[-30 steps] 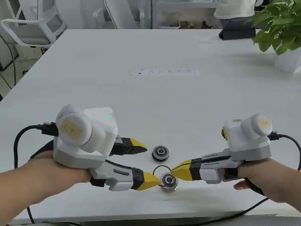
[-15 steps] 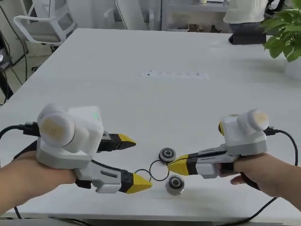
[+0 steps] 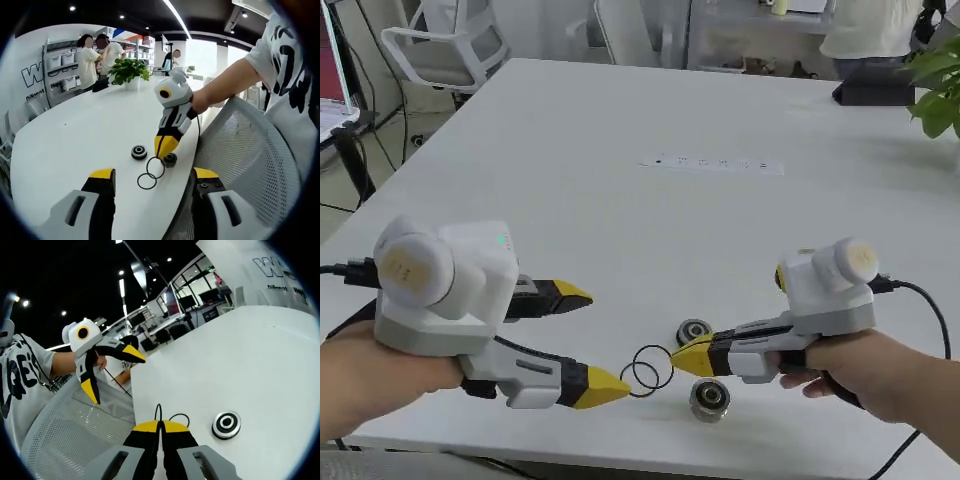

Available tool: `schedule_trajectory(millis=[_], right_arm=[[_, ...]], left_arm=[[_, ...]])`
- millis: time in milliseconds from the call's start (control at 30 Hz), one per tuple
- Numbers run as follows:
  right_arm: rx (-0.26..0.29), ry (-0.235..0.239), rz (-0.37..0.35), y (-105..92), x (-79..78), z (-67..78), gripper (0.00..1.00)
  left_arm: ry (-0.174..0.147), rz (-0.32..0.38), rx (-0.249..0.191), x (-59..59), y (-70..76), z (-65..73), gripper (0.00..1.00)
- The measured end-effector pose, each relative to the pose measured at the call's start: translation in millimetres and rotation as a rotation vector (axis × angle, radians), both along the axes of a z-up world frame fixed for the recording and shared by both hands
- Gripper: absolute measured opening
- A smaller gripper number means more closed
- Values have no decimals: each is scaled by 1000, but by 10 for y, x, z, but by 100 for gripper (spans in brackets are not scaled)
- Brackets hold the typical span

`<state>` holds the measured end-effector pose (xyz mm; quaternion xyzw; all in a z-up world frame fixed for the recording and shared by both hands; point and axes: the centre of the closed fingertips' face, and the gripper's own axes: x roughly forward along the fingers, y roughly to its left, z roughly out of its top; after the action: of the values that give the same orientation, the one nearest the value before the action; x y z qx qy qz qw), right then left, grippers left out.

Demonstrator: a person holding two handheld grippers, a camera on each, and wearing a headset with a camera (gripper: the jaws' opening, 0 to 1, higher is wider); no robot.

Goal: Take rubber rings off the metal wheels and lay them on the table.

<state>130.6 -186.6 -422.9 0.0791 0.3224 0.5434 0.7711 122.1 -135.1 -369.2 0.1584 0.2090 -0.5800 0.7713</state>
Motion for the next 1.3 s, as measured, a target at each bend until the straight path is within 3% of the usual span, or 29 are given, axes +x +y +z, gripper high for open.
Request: schedule_trajectory(millis=[433,600,733,1033,1300], right_arm=[[-19,8,23,152,45,-88,0],[-30,11,22,173,72,-135,0],[-37,16,21,180,80,-167,0],[-57,26,15,185,92,-241,0],[-95,33,-1,157,107,-340,0]], left_arm=[[-12,14,-31,10,82,52,61],[6,13,-41,2,105,52,62],[4,13,-34,7,124,38,62],[31,21,-30,11,170,-2,61],[17,18,-13,11,188,-36,61]])
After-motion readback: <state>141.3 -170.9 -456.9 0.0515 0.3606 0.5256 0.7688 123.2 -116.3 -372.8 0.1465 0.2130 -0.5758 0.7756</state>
